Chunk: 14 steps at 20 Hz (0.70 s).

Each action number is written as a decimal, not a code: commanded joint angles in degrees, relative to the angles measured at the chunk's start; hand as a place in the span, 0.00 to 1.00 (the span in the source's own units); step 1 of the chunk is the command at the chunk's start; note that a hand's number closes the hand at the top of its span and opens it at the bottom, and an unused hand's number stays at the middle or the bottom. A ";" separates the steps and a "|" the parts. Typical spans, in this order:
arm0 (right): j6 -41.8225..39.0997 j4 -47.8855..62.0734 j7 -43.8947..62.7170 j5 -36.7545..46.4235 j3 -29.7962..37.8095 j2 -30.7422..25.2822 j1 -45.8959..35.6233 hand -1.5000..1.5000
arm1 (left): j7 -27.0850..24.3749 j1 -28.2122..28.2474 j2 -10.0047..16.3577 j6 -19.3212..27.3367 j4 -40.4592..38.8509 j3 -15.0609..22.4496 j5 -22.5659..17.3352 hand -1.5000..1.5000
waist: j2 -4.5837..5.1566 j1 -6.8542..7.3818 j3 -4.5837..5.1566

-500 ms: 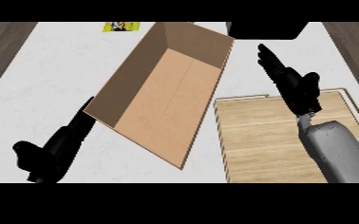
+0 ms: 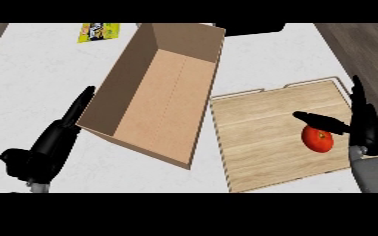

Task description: Pick the tomato from the tray and place it in the cardboard box

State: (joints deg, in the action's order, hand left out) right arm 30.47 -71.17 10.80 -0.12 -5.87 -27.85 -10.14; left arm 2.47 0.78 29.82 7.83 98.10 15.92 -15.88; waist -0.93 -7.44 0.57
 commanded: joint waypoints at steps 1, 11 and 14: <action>12.50 6.81 4.60 12.77 -2.97 -3.04 9.27 0.00 | -0.11 -1.55 0.14 -0.10 0.47 0.80 1.40 0.50 | 1.19 -0.20 0.25; 15.76 -1.07 27.33 33.69 -11.63 -9.09 14.33 0.00 | 0.18 -5.75 -2.44 0.54 -2.39 3.14 4.06 0.50 | 0.50 2.61 0.67; 9.87 -6.70 35.74 35.14 -13.26 -8.15 12.46 0.00 | 1.28 -7.10 -2.18 0.19 -2.87 2.99 4.13 0.50 | 0.53 3.67 0.64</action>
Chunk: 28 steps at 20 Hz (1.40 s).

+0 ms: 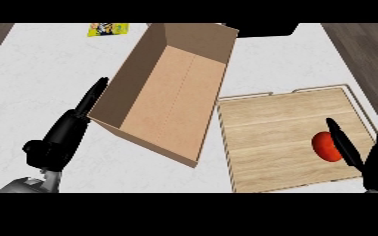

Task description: Pick the tomato from the tray and place it in the cardboard box

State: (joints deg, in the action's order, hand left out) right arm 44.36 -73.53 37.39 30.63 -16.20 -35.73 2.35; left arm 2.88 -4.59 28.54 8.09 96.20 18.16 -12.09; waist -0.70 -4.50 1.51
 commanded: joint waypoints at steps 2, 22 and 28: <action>-8.45 -9.44 14.20 4.12 -4.66 0.31 0.83 0.00 | 0.35 -1.81 -1.66 -0.12 -0.96 1.65 0.83 0.50 | 0.06 0.55 -0.39; -35.30 -35.40 47.85 16.50 -0.53 9.99 -1.30 0.00 | 0.92 -9.27 -7.97 -0.94 -7.23 3.23 3.51 0.50 | 0.72 3.74 -1.34; -36.78 -29.49 46.90 18.15 2.97 14.16 -3.15 0.00 | -0.64 -9.56 -9.00 -1.61 -10.27 3.37 4.94 0.50 | 0.88 4.53 -1.43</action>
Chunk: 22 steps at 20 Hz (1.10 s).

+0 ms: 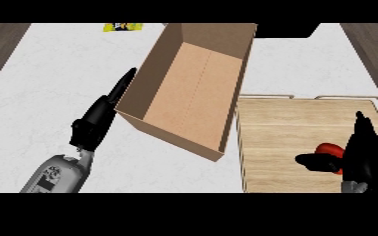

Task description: Pick the tomato from the tray and place it in the cardboard box

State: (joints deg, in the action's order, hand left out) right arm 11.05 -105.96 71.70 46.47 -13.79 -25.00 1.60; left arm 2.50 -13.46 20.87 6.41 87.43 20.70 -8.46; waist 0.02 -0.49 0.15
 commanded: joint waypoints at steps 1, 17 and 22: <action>-4.05 0.13 13.53 4.00 0.44 4.68 -2.27 0.00 | -2.85 0.91 -2.20 0.08 -2.33 1.17 1.73 0.50 | 0.04 0.34 -0.04; -12.43 -0.47 4.39 7.56 7.81 11.94 1.28 0.00 | 2.95 1.56 -2.99 -2.31 3.28 -0.83 2.83 0.50 | -0.12 0.41 -0.14; -12.95 4.29 1.52 8.21 10.07 14.87 0.85 0.00 | 4.46 1.27 -2.62 -3.33 4.26 -2.26 3.28 0.50 | -0.08 0.64 -0.15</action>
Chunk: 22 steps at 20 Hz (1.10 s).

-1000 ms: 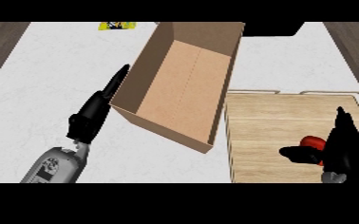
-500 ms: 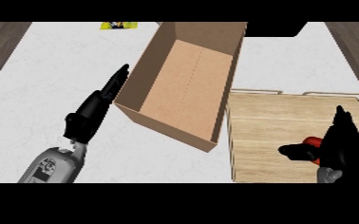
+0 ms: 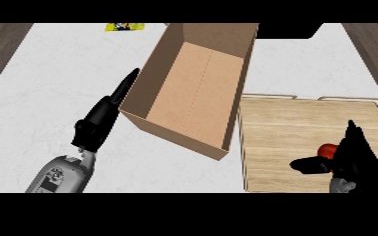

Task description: Pick the tomato from the tray and place it in the cardboard box

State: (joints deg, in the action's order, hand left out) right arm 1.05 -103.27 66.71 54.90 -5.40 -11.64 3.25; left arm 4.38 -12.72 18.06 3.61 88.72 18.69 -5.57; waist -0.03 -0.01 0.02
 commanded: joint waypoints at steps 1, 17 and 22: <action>-1.07 3.36 6.81 2.28 0.81 3.13 -0.78 0.00 | 1.44 -0.45 -2.42 1.02 1.63 0.86 1.70 0.50 | 0.02 0.04 -0.01; -3.02 9.06 -2.16 5.15 8.69 6.27 0.79 0.00 | -1.89 2.60 -3.65 -3.29 -0.57 -2.16 4.53 0.50 | 0.03 0.04 -0.02; -5.11 8.55 -4.64 5.32 8.29 6.57 1.37 1.00 | -1.99 1.22 -4.87 -3.13 -2.48 -3.80 5.67 0.50 | 0.06 -0.11 -0.01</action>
State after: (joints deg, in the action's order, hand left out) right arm -2.55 -97.44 60.48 59.13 3.53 -5.16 4.28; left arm 4.40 -11.33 13.97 0.77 88.61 15.60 -1.26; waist -0.61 -0.08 0.83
